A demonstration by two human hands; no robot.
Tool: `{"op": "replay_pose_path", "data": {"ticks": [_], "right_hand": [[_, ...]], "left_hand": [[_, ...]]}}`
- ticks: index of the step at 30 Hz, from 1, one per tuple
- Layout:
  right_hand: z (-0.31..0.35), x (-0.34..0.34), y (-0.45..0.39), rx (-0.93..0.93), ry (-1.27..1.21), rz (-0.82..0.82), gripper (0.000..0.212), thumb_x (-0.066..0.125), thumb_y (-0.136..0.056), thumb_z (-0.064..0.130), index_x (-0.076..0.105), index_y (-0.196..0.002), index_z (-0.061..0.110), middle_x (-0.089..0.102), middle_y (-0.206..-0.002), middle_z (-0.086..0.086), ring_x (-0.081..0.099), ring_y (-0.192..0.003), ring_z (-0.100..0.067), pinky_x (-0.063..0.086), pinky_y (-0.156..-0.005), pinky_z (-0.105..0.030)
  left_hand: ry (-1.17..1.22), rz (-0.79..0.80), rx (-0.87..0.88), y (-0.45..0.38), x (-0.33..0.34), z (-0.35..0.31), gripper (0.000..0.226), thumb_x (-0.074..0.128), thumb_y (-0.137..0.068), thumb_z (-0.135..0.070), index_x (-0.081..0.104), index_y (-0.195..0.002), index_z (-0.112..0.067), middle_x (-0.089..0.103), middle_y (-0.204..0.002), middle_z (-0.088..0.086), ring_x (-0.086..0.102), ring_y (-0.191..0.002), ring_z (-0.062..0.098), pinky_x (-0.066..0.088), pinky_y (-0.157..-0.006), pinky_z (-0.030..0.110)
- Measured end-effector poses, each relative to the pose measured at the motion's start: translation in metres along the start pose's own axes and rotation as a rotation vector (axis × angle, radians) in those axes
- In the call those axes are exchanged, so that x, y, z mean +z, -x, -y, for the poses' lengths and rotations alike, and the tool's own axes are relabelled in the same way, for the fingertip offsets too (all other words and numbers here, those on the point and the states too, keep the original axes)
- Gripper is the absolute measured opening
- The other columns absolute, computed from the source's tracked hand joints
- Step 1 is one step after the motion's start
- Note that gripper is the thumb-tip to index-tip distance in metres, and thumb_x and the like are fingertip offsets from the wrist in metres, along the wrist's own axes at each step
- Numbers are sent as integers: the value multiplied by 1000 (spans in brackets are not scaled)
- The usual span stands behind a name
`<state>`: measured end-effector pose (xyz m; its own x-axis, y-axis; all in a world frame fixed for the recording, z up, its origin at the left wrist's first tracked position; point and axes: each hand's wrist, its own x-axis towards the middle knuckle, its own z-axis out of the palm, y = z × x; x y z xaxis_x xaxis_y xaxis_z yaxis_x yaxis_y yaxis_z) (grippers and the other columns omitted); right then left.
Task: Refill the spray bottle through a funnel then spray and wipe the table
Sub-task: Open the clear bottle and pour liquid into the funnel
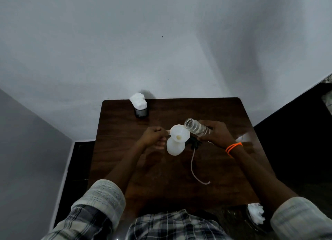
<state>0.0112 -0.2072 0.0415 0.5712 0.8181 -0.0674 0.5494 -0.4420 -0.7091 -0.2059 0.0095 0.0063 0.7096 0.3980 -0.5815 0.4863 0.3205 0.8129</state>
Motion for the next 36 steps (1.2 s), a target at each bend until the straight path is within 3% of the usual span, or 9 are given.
{"op": "replay_pose_path", "data": {"ticks": [3,7,13,17,21,27,36], "right_hand": [[-1,2,1,-9,0,6,71,97,-56,16,72,-123,20,74,-116,7,69,-108,-7,57,-98,-40],[2,1,4,-40,36,5,66,95,-59,19,73,-121,26,76,-111,7,70,-104,-3,58,-93,-43],[18,-7,9,-98,95,5,58,92,-63,14,73,-116,27,78,-104,-1,74,-95,-16,59,-83,-47],[25,-12,11,-147,149,20,60,86,-66,38,60,-120,38,78,-98,0,74,-88,-16,59,-75,-46],[28,-17,12,-168,220,-13,58,65,-63,62,73,-110,28,78,-95,-1,74,-85,-17,58,-73,-42],[30,-21,9,-253,306,-26,54,61,-71,66,75,-104,26,77,-89,0,73,-78,-17,58,-67,-41],[28,-26,7,-233,378,-8,51,62,-72,65,72,-111,34,76,-90,6,71,-80,-11,55,-67,-36]], "left_hand": [[25,-5,-1,2,3,1,33,80,-87,-30,71,-100,-1,68,-75,7,66,-62,20,61,-65,37],[49,-3,21,4,6,6,19,79,-89,-28,72,-88,-10,67,-73,5,66,-61,18,61,-67,38],[74,-3,40,7,8,10,16,77,-90,-27,72,-84,-13,67,-73,6,64,-61,16,60,-71,40],[79,-15,30,8,9,9,14,76,-91,-25,73,-85,-13,67,-74,6,64,-64,16,61,-72,40],[88,-25,30,9,11,9,17,76,-91,-26,72,-91,-9,66,-75,7,64,-63,17,61,-67,36],[106,-50,36,9,14,10,20,77,-90,-27,72,-92,-8,65,-76,8,65,-63,15,62,-66,35],[103,-54,35,12,14,10,12,73,-93,-21,72,-89,-9,64,-75,8,63,-59,15,60,-68,37]]}}
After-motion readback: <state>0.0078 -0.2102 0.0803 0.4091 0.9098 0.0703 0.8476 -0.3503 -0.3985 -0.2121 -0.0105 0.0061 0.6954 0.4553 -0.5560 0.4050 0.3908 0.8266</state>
